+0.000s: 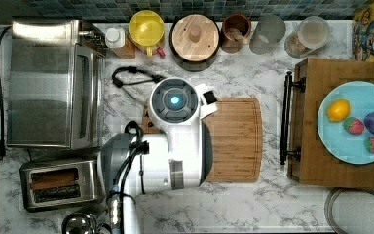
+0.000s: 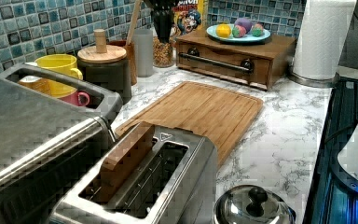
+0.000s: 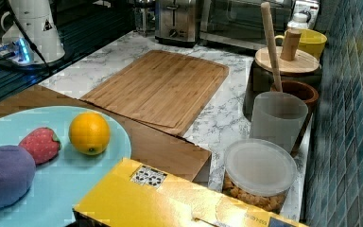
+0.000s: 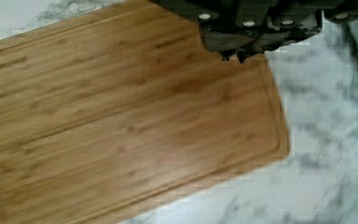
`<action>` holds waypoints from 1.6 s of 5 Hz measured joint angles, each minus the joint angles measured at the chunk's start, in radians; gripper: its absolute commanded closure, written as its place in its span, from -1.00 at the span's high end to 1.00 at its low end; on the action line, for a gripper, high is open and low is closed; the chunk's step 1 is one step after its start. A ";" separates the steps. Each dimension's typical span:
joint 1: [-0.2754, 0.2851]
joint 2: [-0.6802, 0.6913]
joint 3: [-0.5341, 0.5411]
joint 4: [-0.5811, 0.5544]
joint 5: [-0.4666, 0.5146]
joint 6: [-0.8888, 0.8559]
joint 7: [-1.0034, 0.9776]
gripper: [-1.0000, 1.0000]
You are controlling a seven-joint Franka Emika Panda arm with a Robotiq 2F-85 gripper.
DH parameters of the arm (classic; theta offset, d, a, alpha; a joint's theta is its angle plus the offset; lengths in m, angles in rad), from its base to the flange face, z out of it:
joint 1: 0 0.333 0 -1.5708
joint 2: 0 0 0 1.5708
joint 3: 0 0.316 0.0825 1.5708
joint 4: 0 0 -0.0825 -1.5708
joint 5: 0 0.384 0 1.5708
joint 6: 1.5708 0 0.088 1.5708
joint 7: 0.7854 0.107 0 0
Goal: Turn on the toaster.
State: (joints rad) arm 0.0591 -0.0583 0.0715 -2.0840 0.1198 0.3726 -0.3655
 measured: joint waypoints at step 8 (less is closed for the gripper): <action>0.132 -0.178 0.261 -0.203 0.189 0.039 -0.136 -1.00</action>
State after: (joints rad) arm 0.1907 -0.2358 0.3330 -2.2871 0.3083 0.4116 -0.5020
